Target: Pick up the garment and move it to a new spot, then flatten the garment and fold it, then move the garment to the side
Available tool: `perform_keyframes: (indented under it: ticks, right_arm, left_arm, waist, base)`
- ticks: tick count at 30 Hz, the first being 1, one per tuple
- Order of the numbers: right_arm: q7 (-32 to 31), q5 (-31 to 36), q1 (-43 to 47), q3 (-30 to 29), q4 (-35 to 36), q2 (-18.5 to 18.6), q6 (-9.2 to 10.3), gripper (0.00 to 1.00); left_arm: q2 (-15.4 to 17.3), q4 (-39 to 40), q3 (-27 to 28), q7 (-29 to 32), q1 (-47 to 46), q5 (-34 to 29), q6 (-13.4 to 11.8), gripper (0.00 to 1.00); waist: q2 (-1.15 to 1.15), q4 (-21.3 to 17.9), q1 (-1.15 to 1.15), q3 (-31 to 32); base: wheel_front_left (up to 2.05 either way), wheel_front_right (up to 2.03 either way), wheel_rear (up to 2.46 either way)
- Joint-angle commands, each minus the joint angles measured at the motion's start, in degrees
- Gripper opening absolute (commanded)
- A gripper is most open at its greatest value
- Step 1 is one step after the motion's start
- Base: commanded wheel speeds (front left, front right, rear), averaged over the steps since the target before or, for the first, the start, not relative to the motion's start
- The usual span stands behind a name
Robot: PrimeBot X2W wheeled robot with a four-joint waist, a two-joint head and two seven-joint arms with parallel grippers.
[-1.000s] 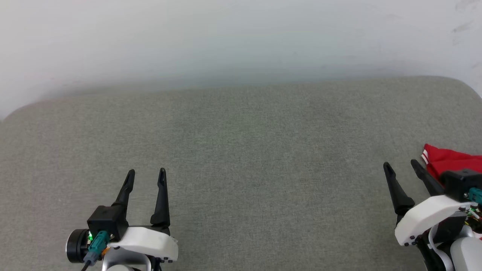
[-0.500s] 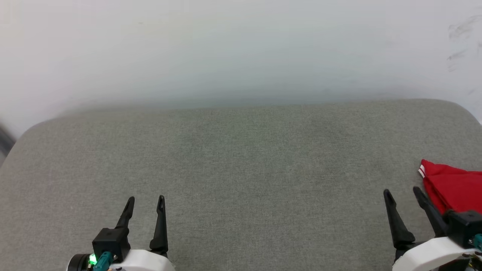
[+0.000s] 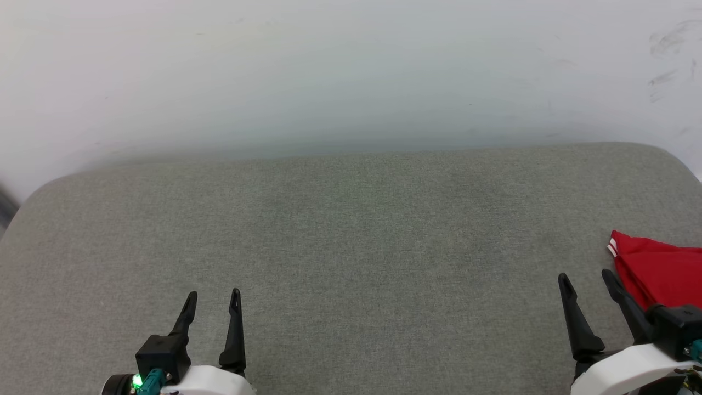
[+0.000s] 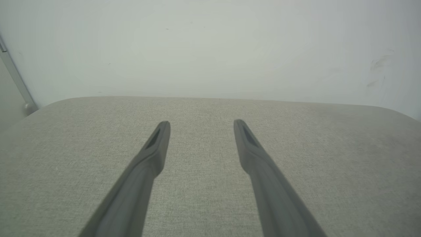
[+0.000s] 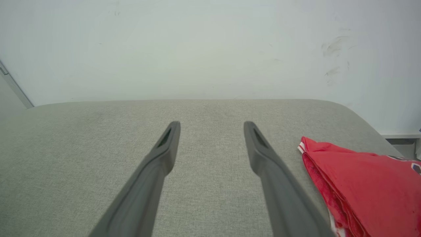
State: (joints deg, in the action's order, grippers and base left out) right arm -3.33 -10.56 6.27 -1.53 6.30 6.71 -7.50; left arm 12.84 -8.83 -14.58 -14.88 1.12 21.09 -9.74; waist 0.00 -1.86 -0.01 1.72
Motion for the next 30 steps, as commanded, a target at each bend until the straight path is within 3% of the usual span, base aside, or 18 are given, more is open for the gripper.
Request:
perform_keyframes:
  ticks: [1, 6, 7, 10, 30]
  right_arm:
    - [0.0, 0.3, -0.3, 0.0, 0.4, -0.2, 0.02, 1.00]
    - [-0.1, 0.1, -0.3, 0.0, 0.3, 0.1, 0.02, 1.00]
    - [-0.2, 0.0, -0.1, 0.0, 0.2, 0.0, 0.00, 0.00]
    - [-0.2, -0.6, 0.2, 0.2, -1.4, -0.1, 0.00, 0.00]
    - [-1.1, -23.4, -3.6, -1.3, -6.7, -1.1, 0.00, 0.00]
  left_arm:
    - [0.0, -0.2, 0.3, -0.3, -0.4, -0.2, 0.1, 1.00]
    - [-0.3, -0.3, 0.7, -0.4, -0.5, 0.0, 0.6, 1.00]
    - [-0.4, -0.2, 0.5, 0.0, -0.1, 0.0, 0.5, 0.00]
    - [-0.9, -1.5, 0.3, 0.3, 0.6, 0.5, 0.6, 0.00]
    - [-3.2, -2.7, 5.9, 6.0, -1.9, 20.6, 5.3, 0.00]
  waist:
    - [0.00, 0.0, 0.01, 0.0]
    - [0.00, 0.0, 0.01, 0.1]
    - [0.00, 0.0, 0.01, 0.1]
    - [0.00, 0.0, 0.01, 0.1]
    - [0.00, 0.4, 0.01, -0.2]
  base:
    - [0.00, 0.00, 0.00]
    - [0.00, 0.00, 0.00]
    - [0.00, 0.00, 0.00]
    - [0.00, 0.00, 0.00]
    - [0.00, 0.00, 0.00]
